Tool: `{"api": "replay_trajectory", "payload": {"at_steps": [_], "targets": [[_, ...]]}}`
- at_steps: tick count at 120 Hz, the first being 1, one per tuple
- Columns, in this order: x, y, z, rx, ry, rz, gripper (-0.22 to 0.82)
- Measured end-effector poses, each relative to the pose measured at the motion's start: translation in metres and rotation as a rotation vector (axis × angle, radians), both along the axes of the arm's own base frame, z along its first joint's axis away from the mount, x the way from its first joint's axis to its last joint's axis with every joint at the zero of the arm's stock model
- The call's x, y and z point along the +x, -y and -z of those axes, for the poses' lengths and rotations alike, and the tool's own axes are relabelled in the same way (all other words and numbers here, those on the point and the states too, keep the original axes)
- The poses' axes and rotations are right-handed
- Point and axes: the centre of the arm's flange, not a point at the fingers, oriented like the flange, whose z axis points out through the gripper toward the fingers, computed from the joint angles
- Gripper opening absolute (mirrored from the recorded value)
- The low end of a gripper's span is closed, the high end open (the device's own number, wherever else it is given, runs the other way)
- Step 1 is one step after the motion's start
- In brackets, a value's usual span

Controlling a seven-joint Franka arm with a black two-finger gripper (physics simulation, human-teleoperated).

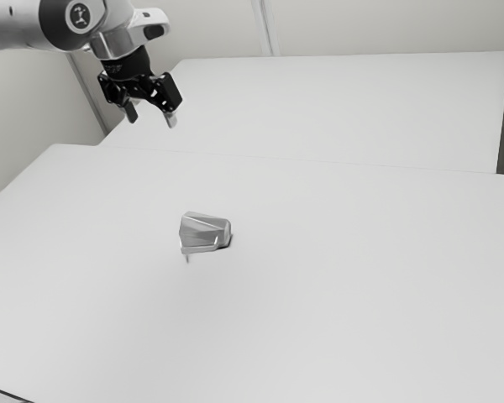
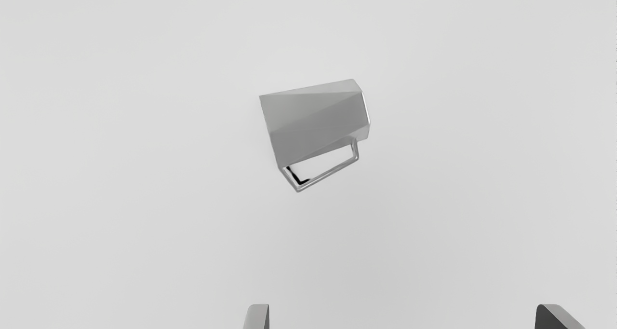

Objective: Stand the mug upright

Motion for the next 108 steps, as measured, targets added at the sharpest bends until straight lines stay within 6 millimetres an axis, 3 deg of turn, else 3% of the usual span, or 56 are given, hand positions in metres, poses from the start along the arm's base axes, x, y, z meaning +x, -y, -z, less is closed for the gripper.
{"api": "replay_trajectory", "payload": {"at_steps": [35,49,83,99,108], "targets": [[-0.01,0.01,-0.004,-0.006,-0.009,0.016,0.6],[-0.019,0.003,0.004,-0.016,-0.029,0.005,0.6],[-0.008,-0.037,0.045,-0.112,-0.073,-0.088,0.6],[0.0,-0.072,0.069,-0.217,-0.125,-0.182,0.6],[0.006,-0.092,0.094,-0.258,-0.174,-0.235,0.6]]}}
